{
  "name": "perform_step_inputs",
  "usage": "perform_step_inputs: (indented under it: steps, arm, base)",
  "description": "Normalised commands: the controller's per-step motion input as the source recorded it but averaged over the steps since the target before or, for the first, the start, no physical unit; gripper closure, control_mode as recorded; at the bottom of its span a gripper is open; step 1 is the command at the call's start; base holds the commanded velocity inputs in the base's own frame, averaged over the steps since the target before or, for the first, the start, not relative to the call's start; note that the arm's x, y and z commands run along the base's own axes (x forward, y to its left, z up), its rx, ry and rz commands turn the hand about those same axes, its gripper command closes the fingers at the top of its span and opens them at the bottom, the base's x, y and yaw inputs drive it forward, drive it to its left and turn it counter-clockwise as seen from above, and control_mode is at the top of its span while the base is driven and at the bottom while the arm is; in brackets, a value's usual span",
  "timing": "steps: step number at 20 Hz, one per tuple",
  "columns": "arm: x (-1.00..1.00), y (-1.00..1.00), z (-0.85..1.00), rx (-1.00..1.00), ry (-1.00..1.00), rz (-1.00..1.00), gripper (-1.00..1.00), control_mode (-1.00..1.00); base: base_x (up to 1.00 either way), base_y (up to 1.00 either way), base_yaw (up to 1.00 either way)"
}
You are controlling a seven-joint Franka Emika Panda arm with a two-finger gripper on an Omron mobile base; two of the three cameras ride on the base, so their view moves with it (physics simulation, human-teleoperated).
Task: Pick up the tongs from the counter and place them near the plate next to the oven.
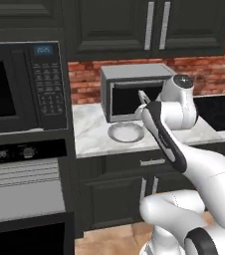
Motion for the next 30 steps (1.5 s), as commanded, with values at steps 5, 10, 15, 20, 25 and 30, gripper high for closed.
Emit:
perform_step_inputs:
  steps: [5,10,15,20,25,30]
  arm:
    - [0.00,0.00,0.00,0.00,0.00,0.00,1.00,1.00]
    - [0.00,0.00,0.00,0.00,0.00,0.00,1.00,1.00]
    - [0.00,0.00,0.00,0.00,0.00,0.00,1.00,1.00]
    - [-0.01,0.13,-0.04,0.00,0.01,0.05,1.00,-1.00]
    - [-0.04,0.53,-0.19,0.00,0.19,0.17,1.00,-1.00]
    - [-0.03,0.49,-0.48,0.00,0.32,0.13,1.00,-1.00]
  base:
    - [0.78,-0.79,0.06]
    - [0.55,-0.77,0.09]
    - [0.00,-0.02,0.05]
    - [-0.01,0.14,0.04]
    - [0.00,0.00,0.00]
    - [0.00,0.00,0.00]
